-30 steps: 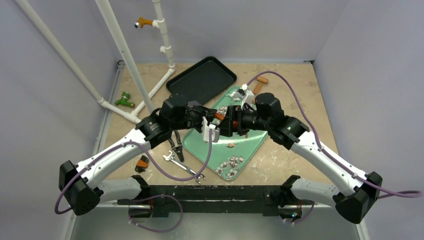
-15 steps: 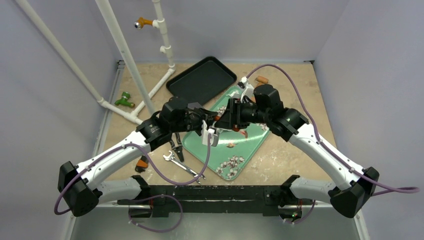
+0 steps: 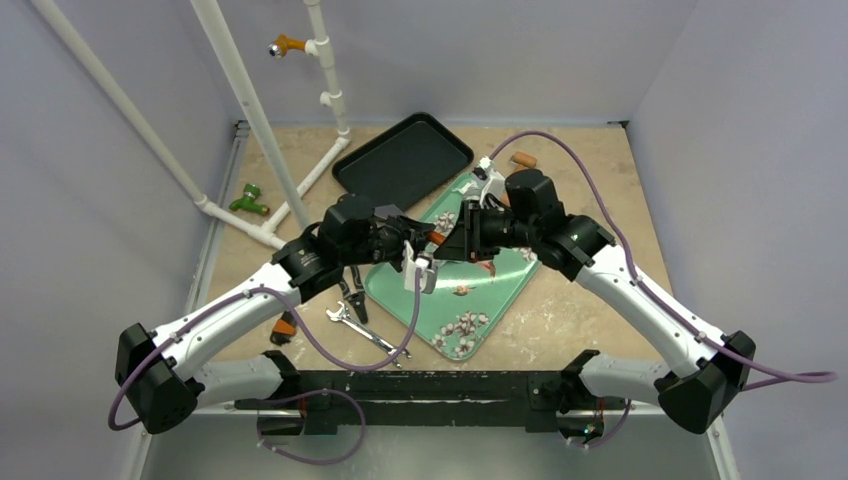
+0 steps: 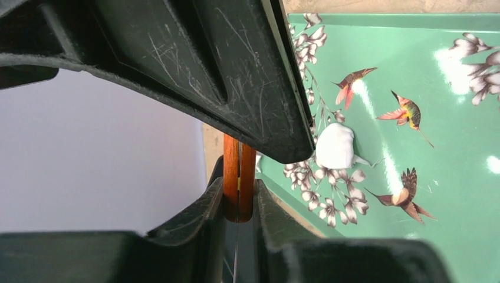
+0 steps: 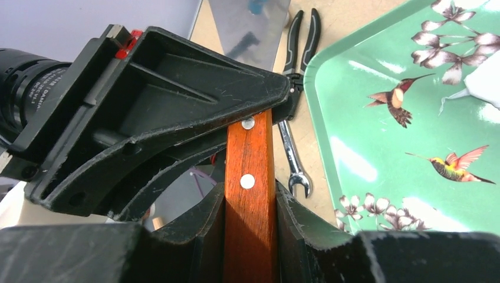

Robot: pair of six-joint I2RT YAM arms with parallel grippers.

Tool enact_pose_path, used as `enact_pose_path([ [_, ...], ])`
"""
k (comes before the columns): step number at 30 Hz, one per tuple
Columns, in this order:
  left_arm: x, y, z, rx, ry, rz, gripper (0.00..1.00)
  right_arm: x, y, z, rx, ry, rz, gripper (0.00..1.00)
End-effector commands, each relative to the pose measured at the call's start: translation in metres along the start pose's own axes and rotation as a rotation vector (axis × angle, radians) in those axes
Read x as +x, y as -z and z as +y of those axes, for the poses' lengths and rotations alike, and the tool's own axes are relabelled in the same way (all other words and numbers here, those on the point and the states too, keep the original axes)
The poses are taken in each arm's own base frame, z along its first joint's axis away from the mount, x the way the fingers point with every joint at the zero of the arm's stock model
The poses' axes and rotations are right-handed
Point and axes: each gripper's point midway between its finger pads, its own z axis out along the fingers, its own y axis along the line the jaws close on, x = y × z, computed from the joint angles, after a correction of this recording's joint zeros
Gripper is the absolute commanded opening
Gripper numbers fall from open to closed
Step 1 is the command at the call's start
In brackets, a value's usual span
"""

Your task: Roll out the dumpling wrappers from the dough

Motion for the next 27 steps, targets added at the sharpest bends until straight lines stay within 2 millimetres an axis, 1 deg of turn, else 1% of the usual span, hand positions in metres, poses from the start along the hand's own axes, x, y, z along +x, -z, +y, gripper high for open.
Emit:
enact_pose_path([
  [1, -0.014, 0.002, 0.013, -0.031, 0.010, -0.046, 0.27, -0.004, 0.012, -0.015, 0.118, 0.040, -0.037, 0.00],
  [2, -0.010, 0.001, 0.010, -0.024, 0.045, -0.030, 0.66, -0.005, 0.015, -0.029, 0.193, 0.041, -0.057, 0.00],
  [3, -0.006, 0.001, 0.006, -0.014, 0.075, -0.010, 0.94, -0.005, 0.019, -0.047, 0.278, 0.044, -0.076, 0.00],
  [4, -0.001, 0.001, 0.000, 0.007, 0.112, 0.015, 0.99, -0.003, 0.024, -0.067, 0.376, 0.049, -0.090, 0.00],
  [5, 0.004, 0.001, -0.005, 0.019, 0.159, 0.040, 1.00, -0.002, 0.029, -0.085, 0.459, 0.068, -0.103, 0.00],
  [7, 0.013, 0.006, -0.013, 0.040, 0.288, 0.086, 1.00, 0.001, 0.036, -0.109, 0.577, 0.095, -0.106, 0.00],
  [8, 0.016, 0.009, -0.014, 0.048, 0.360, 0.104, 1.00, 0.004, 0.040, -0.120, 0.632, 0.101, -0.095, 0.00],
  [10, 0.024, 0.018, -0.023, 0.091, 0.544, 0.155, 1.00, 0.012, 0.049, -0.139, 0.742, 0.119, -0.052, 0.00],
  [12, 0.033, 0.029, -0.034, 0.142, 0.746, 0.214, 1.00, 0.020, 0.057, -0.150, 0.832, 0.149, 0.010, 0.00],
  [13, 0.040, 0.033, -0.039, 0.156, 0.845, 0.255, 0.98, 0.026, 0.060, -0.152, 0.864, 0.170, 0.043, 0.00],
  [14, 0.051, 0.038, -0.048, 0.169, 0.952, 0.320, 0.94, 0.032, 0.061, -0.153, 0.885, 0.192, 0.071, 0.00],
  [15, 0.062, 0.042, -0.055, 0.167, 1.036, 0.382, 0.86, 0.038, 0.060, -0.151, 0.888, 0.211, 0.092, 0.00],
  [16, 0.074, 0.045, -0.063, 0.158, 1.118, 0.458, 0.74, 0.045, 0.058, -0.148, 0.885, 0.219, 0.112, 0.00],
  [17, 0.086, 0.049, -0.071, 0.142, 1.196, 0.535, 0.68, 0.051, 0.055, -0.145, 0.878, 0.223, 0.130, 0.00],
  [18, 0.096, 0.051, -0.080, 0.142, 1.260, 0.595, 0.66, 0.057, 0.054, -0.142, 0.872, 0.226, 0.150, 0.00],
  [19, 0.106, 0.054, -0.093, 0.157, 1.341, 0.673, 0.67, 0.065, 0.053, -0.141, 0.868, 0.224, 0.176, 0.00],
  [21, 0.119, 0.056, -0.107, 0.168, 1.401, 0.765, 0.71, 0.075, 0.053, -0.138, 0.859, 0.210, 0.203, 0.00],
  [24, 0.148, 0.049, -0.112, 0.089, 1.410, 0.856, 0.78, 0.086, 0.048, -0.132, 0.822, 0.208, 0.205, 0.00],
  [27, 0.176, 0.039, -0.115, 0.015, 1.476, 0.923, 0.81, 0.098, 0.038, -0.133, 0.781, 0.169, 0.216, 0.00],
])
